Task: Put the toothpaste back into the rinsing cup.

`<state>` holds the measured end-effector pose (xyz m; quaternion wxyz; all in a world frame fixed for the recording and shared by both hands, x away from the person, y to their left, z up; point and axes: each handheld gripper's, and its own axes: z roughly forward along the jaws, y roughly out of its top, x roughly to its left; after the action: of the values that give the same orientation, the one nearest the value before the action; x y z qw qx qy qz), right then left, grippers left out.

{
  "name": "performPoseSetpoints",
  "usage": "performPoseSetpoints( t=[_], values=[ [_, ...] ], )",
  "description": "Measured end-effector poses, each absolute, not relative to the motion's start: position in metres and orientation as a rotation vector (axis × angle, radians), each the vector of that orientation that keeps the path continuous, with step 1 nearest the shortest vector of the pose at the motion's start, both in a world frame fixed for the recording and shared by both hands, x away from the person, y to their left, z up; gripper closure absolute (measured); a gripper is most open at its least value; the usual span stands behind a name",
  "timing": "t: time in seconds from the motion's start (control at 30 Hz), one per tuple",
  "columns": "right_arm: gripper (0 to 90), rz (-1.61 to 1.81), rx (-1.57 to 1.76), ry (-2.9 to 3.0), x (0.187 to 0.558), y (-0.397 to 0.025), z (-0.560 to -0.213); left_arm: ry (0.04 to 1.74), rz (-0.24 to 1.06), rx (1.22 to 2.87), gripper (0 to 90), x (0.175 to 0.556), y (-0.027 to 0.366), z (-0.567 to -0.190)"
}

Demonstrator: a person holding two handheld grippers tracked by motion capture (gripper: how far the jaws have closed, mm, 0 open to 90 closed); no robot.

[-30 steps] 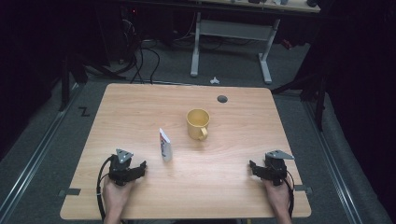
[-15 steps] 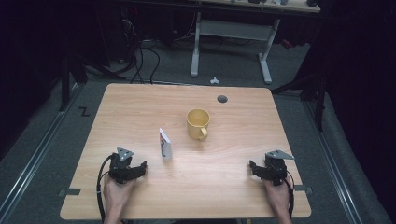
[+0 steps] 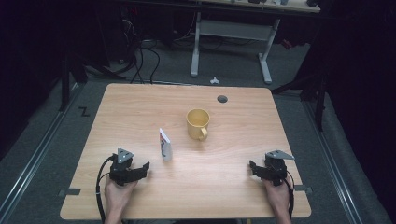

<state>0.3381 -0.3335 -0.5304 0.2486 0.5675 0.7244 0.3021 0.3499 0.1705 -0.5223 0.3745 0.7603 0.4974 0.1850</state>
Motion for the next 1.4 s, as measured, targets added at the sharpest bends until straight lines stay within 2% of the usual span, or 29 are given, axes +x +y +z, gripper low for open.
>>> performPoseSetpoints(
  t=[0.57,1.4],
  values=[
    [26.5,0.823,1.546,1.975,0.338,-0.334,-0.53,1.151,0.473,1.969,21.4,0.34,0.156,-0.498],
    [26.4,0.822,1.546,1.974,0.338,-0.334,-0.53,1.064,0.423,1.984,18.3,0.356,0.134,-0.479]
  ],
)
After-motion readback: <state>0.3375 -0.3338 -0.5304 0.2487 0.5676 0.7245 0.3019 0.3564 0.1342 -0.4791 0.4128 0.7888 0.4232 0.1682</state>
